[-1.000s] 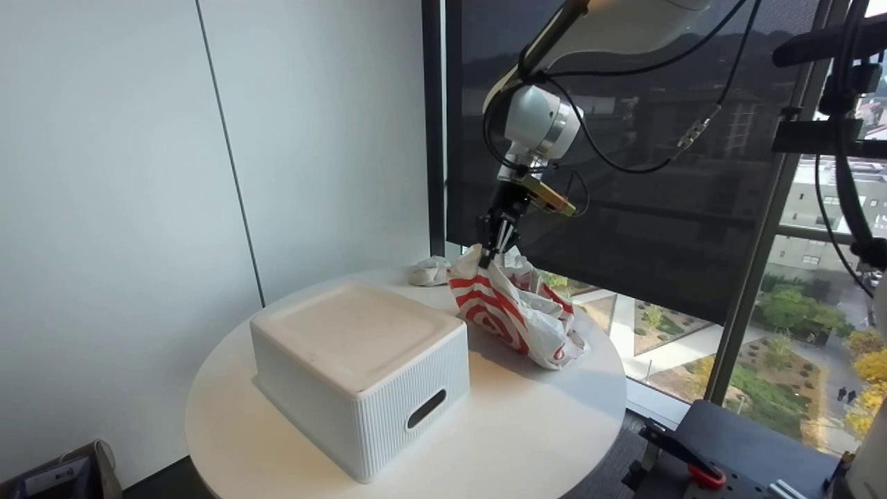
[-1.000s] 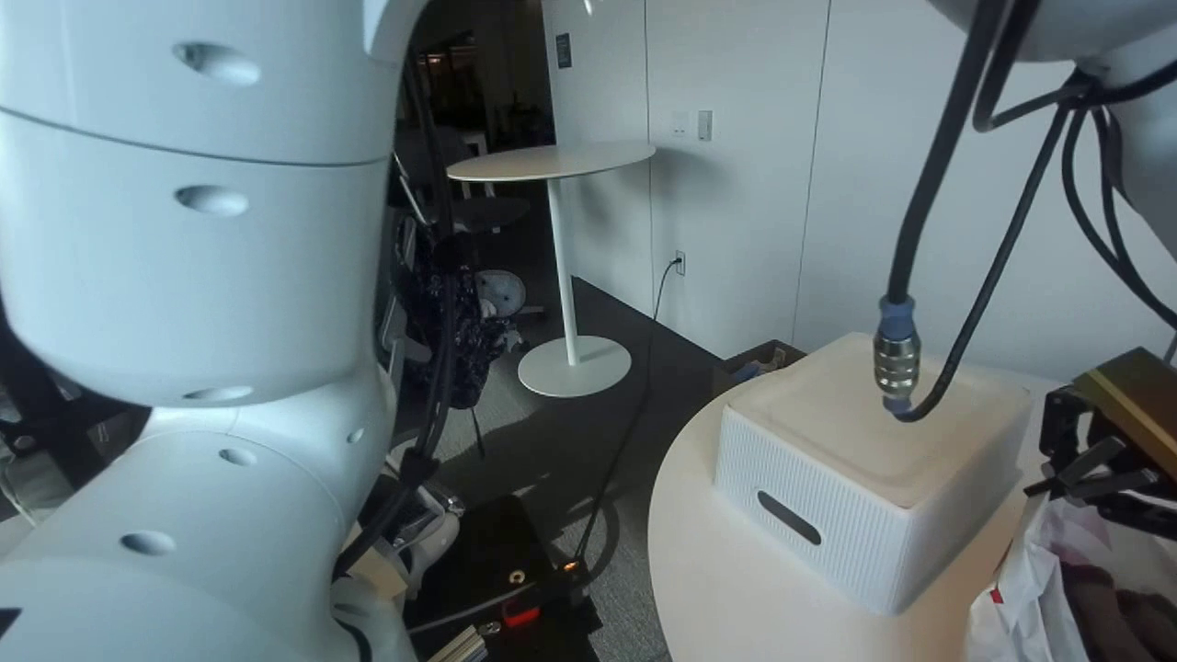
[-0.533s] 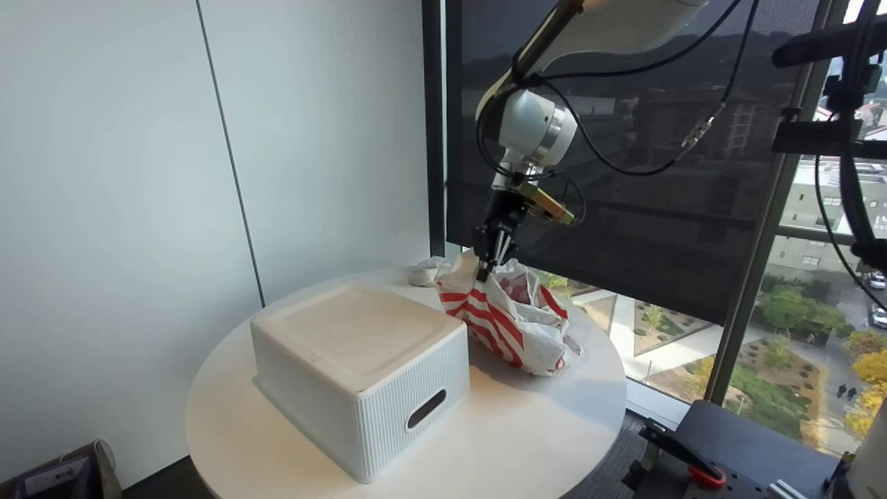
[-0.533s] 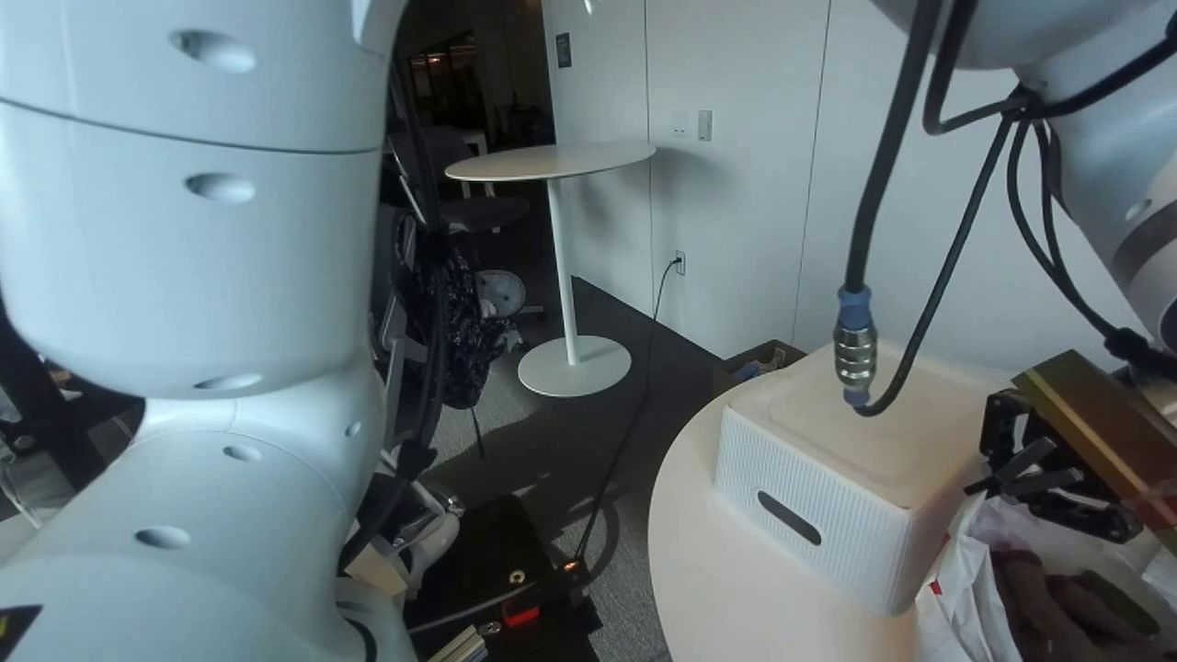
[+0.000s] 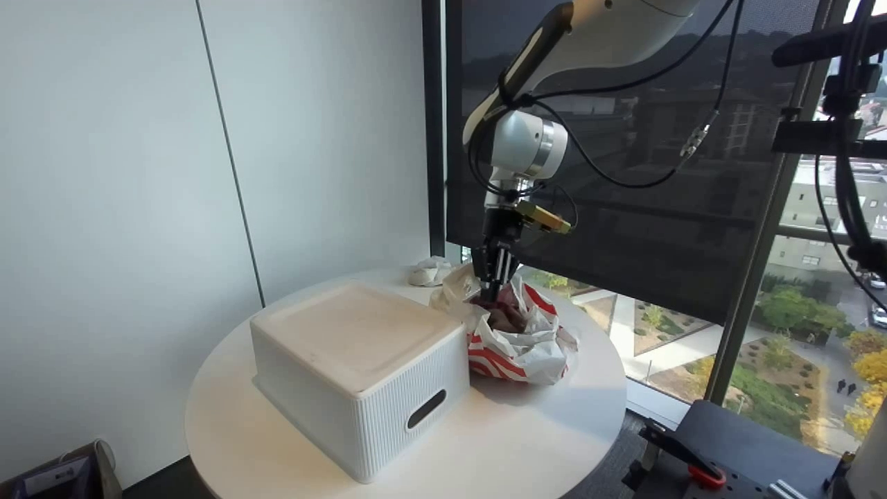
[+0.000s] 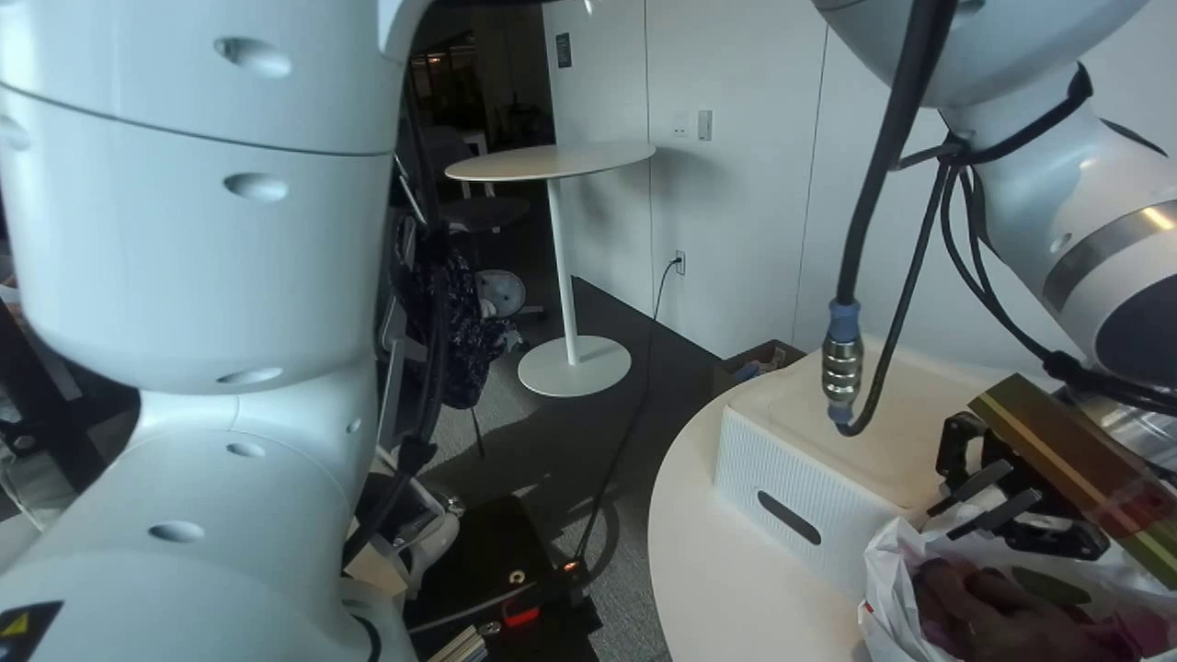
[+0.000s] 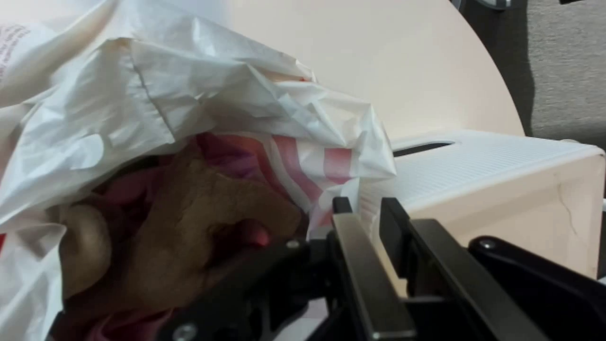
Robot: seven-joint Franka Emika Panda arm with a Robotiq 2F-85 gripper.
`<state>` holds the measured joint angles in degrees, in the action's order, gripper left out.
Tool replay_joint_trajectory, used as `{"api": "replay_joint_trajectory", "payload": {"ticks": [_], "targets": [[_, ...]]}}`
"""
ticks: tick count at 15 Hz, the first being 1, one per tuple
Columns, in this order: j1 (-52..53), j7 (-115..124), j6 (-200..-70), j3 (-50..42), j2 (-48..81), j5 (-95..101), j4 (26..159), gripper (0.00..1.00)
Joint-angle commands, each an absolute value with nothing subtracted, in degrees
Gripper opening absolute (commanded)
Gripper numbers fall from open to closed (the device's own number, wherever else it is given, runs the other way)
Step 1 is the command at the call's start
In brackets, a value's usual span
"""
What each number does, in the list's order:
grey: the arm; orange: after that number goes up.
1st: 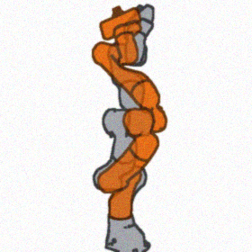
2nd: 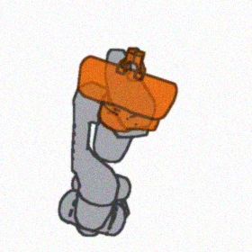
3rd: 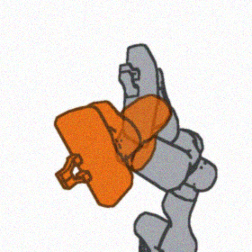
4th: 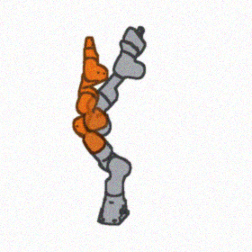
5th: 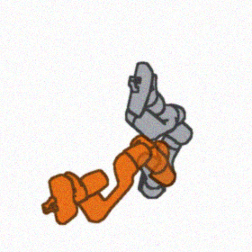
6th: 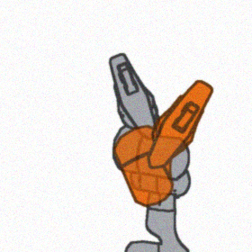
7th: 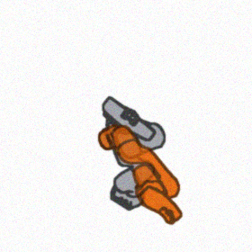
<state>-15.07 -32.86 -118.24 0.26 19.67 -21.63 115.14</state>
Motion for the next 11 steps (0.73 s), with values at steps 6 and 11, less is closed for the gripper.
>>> {"api": "replay_joint_trajectory", "payload": {"ticks": [6,11], "targets": [[-9.07,-23.33,-127.69,-2.94,2.77,-4.11,125.90,0.92],[-8.13,-19.00,-132.72,-3.58,0.31,0.53,130.98,1.00]]}}
